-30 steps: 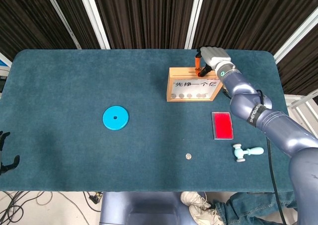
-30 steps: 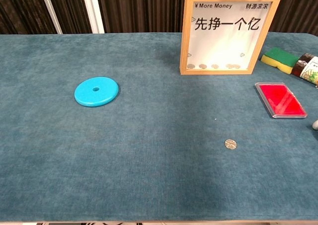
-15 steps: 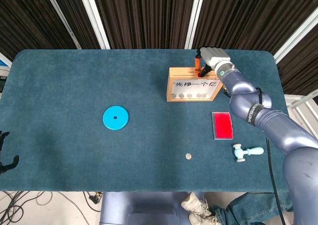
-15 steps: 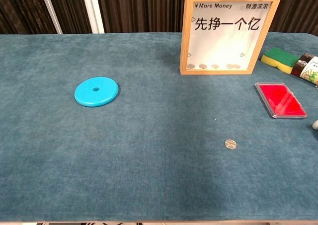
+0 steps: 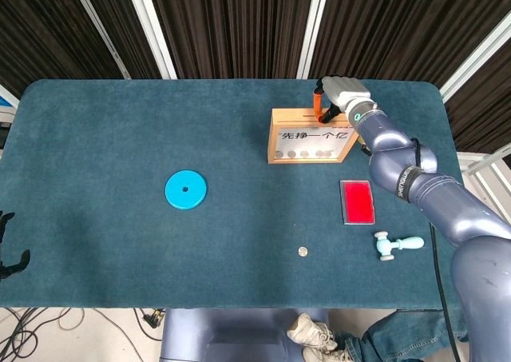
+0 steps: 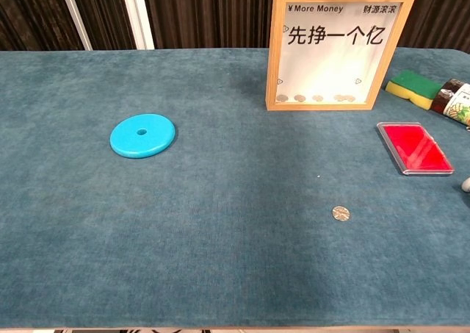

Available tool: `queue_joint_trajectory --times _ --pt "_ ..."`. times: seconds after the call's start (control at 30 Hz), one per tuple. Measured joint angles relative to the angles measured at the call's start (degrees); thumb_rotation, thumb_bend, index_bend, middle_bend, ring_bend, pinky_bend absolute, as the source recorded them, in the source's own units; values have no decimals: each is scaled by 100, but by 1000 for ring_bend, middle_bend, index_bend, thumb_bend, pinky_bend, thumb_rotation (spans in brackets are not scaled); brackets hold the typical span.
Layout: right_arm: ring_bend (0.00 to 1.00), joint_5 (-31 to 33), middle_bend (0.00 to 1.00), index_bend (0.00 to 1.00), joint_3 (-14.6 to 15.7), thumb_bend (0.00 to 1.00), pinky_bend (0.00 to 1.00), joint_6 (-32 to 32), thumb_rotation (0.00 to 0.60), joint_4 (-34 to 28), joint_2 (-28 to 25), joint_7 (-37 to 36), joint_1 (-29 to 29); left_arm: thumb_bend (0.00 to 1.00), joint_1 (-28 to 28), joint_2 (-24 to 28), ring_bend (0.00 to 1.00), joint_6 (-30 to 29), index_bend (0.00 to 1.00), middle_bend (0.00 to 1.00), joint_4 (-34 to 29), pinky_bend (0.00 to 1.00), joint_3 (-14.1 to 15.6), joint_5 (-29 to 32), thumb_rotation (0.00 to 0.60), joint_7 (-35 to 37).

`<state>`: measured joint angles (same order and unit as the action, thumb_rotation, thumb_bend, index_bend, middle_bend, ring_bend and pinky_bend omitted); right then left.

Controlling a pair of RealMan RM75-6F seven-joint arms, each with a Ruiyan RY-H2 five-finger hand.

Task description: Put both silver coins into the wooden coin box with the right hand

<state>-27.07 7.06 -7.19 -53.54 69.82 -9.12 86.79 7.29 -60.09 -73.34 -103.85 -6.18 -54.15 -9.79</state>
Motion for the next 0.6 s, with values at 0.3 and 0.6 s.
queue_joint_trajectory --times 0.3,0.6 --pt "0 -279 123 535 -5 591 0 42 600 -23 -42 -244 -20 377 1 -2 0 -15 128 0 -4 0 6 4 600 -4" --pt "0 -484 113 414 -171 590 0 -704 600 -208 -97 -275 -172 377 12 6 0 6 131 0 -4 0 12 34 600 -14"
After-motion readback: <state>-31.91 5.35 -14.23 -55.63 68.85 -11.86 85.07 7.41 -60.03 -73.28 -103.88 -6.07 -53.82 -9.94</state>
